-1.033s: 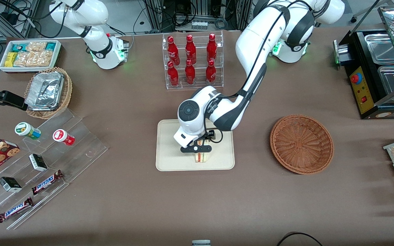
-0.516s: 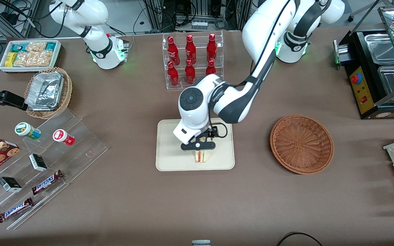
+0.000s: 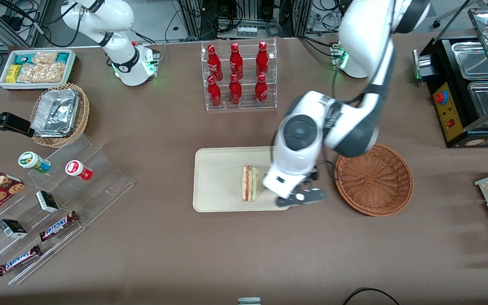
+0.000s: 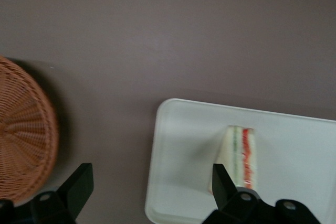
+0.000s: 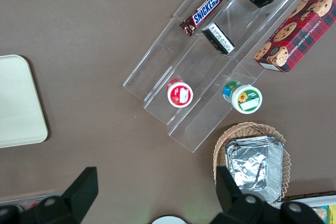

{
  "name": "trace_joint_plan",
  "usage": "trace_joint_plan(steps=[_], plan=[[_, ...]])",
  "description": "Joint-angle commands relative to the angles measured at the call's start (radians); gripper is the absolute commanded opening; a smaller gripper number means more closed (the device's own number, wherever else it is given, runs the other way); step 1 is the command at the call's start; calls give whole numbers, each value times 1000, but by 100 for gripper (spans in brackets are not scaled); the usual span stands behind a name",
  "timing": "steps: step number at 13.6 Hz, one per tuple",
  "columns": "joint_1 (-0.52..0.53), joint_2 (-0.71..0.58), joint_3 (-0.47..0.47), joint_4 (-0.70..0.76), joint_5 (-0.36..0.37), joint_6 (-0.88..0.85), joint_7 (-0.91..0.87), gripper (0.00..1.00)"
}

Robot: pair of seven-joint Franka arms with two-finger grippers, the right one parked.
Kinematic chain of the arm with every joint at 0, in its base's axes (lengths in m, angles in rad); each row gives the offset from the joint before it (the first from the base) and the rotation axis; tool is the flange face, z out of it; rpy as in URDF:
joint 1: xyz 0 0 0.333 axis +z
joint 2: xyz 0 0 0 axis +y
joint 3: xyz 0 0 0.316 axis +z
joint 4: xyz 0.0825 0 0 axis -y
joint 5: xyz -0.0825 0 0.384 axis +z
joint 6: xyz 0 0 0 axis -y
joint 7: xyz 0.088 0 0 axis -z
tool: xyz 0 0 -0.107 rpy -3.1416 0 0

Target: Place sandwich from basket to tray

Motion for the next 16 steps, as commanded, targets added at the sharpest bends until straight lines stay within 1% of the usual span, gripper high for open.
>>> trace_joint_plan(steps=[1,3,6,9,12,14,16], plan=[[75,-149,-5,-168,-35,-5,108,100],[139,-201,-5,-195,-34,-63,162,100],[222,-252,-2,-188,-27,-157,346,100],[326,-330,-5,-196,-30,-238,409,100],[374,-419,-7,-196,-21,-394,520,100],[385,-464,-5,-201,-15,-474,531,100],[391,-529,-7,-259,-1,-523,531,100]])
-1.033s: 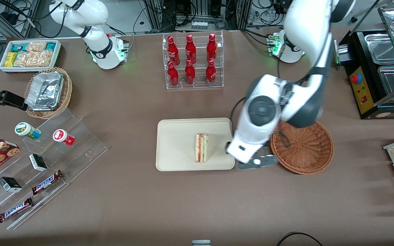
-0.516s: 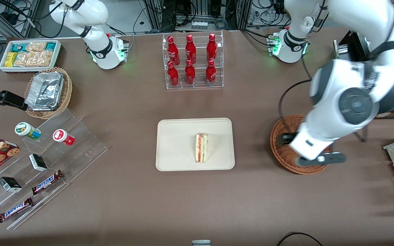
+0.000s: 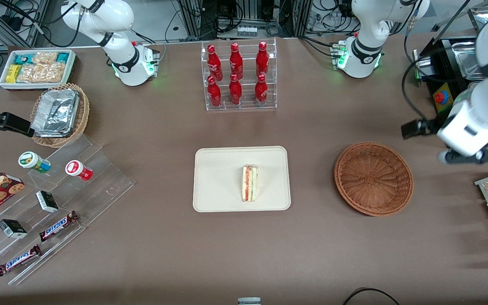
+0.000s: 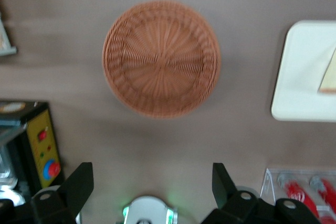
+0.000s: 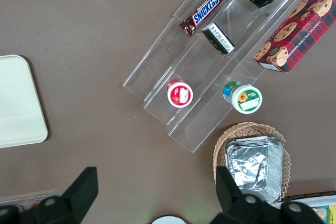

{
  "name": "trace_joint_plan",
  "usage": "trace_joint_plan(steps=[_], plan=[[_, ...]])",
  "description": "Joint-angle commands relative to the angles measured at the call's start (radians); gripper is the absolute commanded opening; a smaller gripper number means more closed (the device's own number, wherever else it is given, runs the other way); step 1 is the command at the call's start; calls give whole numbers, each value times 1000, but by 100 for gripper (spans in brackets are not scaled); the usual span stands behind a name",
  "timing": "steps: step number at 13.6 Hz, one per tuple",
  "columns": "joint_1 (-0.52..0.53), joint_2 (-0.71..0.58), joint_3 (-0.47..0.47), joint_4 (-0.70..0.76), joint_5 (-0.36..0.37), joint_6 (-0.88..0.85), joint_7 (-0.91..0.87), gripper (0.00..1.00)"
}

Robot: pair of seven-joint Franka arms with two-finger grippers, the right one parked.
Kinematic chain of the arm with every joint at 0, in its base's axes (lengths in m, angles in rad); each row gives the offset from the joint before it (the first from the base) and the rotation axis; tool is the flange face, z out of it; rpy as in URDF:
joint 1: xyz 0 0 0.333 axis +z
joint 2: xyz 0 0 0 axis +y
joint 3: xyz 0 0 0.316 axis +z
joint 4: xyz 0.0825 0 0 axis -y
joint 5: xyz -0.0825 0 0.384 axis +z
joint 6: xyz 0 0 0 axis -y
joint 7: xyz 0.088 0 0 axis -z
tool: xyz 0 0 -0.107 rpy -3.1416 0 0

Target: Place sandwich from basket to tray

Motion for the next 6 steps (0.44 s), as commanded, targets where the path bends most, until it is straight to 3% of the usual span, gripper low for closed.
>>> trace_joint_plan(steps=[1,6], plan=[[10,-112,-14,-126,18,-20,13,100],[117,-175,-111,-181,18,-47,12,100]])
